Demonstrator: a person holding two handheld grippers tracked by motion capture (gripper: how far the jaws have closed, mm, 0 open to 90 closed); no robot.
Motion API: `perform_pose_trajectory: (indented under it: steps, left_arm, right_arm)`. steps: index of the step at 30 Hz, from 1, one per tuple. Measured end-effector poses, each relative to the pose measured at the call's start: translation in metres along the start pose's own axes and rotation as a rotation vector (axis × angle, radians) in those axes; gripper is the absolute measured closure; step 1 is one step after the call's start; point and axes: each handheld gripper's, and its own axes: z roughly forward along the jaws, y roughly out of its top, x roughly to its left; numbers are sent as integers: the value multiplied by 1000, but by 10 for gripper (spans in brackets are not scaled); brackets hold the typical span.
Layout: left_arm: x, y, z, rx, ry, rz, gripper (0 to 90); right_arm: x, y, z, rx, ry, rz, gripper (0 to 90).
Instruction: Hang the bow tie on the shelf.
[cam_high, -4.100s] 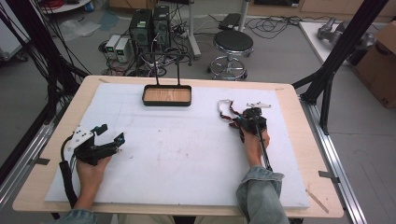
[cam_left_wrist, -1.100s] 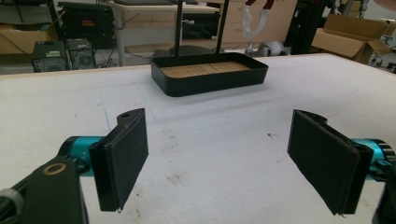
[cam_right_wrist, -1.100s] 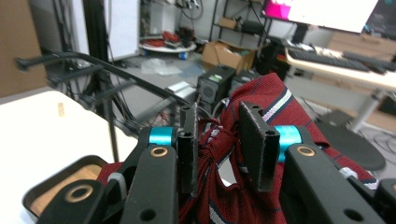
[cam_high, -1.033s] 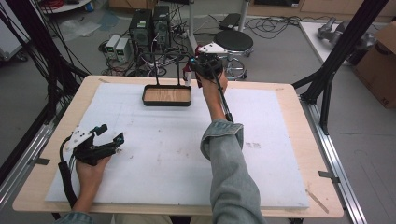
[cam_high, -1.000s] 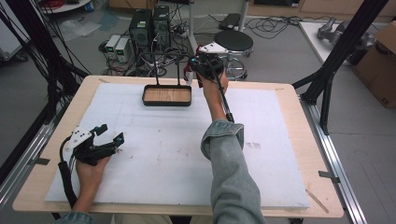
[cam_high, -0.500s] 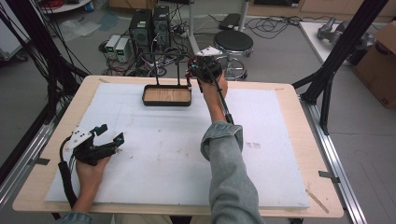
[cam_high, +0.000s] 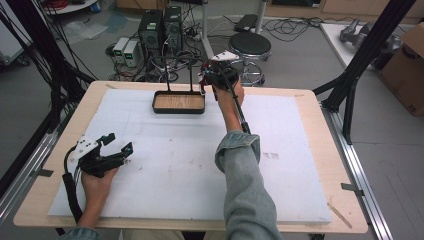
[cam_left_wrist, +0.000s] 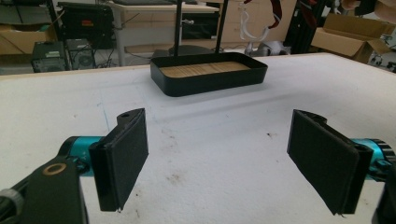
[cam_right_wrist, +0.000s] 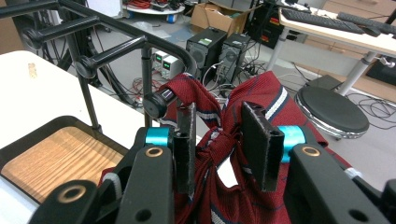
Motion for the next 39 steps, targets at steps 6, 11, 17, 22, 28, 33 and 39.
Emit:
perform_pose_trajectory:
  steps: [6,11,17,22,28,33,39]
  left_arm:
    - [0,0,0,0,0,0,206]
    - [0,0,0,3,-1,3,206]
    - [0,0,0,2,0,3,206]
    - [0,0,0,1,1,5,207]
    - [0,0,0,0,1,7,206]
    - [0,0,1,-2,2,9,206]
    - [-1,0,1,0,4,10,206]
  right_arm:
    - [-1,1,-2,-7,-9,7,640]
    - [-3,2,-5,-19,-13,14,640]
    - [-8,3,-11,-36,-21,24,632]
    - [-15,4,-22,-71,-26,46,617]
    - [-27,4,-36,-115,-31,80,570]
    - [-39,1,-52,-150,-45,114,508]
    - [-57,-4,-71,-173,-61,157,393]
